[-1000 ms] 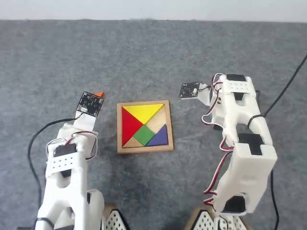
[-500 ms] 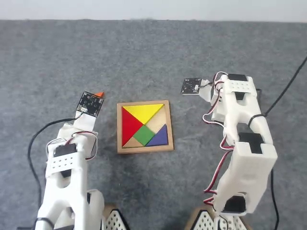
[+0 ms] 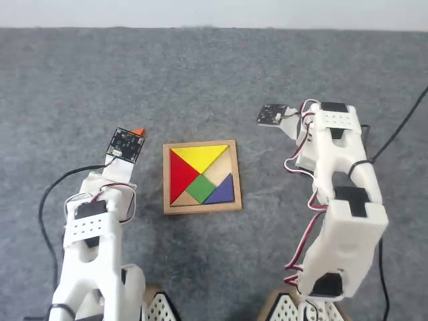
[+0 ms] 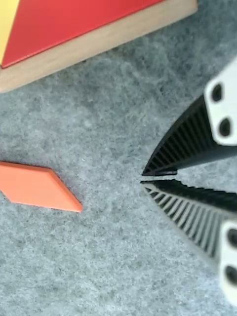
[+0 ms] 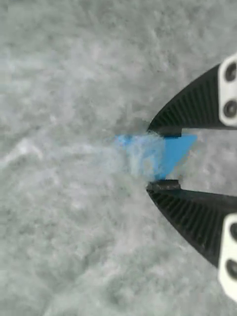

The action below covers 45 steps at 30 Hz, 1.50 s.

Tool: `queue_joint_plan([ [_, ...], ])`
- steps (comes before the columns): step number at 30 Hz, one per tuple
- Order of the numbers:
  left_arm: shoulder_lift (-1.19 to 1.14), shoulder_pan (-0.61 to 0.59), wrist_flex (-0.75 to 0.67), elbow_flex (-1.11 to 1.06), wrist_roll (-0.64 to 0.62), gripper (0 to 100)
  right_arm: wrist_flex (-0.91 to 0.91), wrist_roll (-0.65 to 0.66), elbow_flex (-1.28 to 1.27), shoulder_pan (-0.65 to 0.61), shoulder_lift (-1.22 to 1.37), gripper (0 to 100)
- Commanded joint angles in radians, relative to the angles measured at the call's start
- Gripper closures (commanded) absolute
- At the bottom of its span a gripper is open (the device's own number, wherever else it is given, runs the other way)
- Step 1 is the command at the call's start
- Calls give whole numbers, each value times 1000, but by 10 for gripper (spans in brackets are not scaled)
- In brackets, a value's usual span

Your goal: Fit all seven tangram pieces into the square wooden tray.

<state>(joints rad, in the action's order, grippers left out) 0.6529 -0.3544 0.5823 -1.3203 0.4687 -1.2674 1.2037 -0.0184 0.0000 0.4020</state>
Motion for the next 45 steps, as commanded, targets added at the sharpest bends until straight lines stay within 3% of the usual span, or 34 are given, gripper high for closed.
queue_joint_plan([
  [1, 35, -2, -17, 8, 14, 987, -70, -38, 25, 12, -159, 940],
  [16, 35, -2, -17, 8, 14, 987, -93, -226, 25, 21, -545, 936],
  [19, 35, -2, -17, 8, 14, 987, -94, -319, 25, -18, -616, 936],
  [24, 35, -2, -17, 8, 14, 987, -94, -608, 17, -173, -657, 936],
  [28, 35, -2, -17, 8, 14, 987, -84, -801, -17, -326, -602, 935],
  [33, 35, -2, -17, 8, 14, 987, 38, -945, -34, -481, -398, 935],
  [38, 35, -3, -17, 8, 14, 987, 170, -977, -29, -565, -199, 935],
  [45, 35, -3, -17, 8, 14, 987, 193, -982, 18, -621, -68, 935],
])
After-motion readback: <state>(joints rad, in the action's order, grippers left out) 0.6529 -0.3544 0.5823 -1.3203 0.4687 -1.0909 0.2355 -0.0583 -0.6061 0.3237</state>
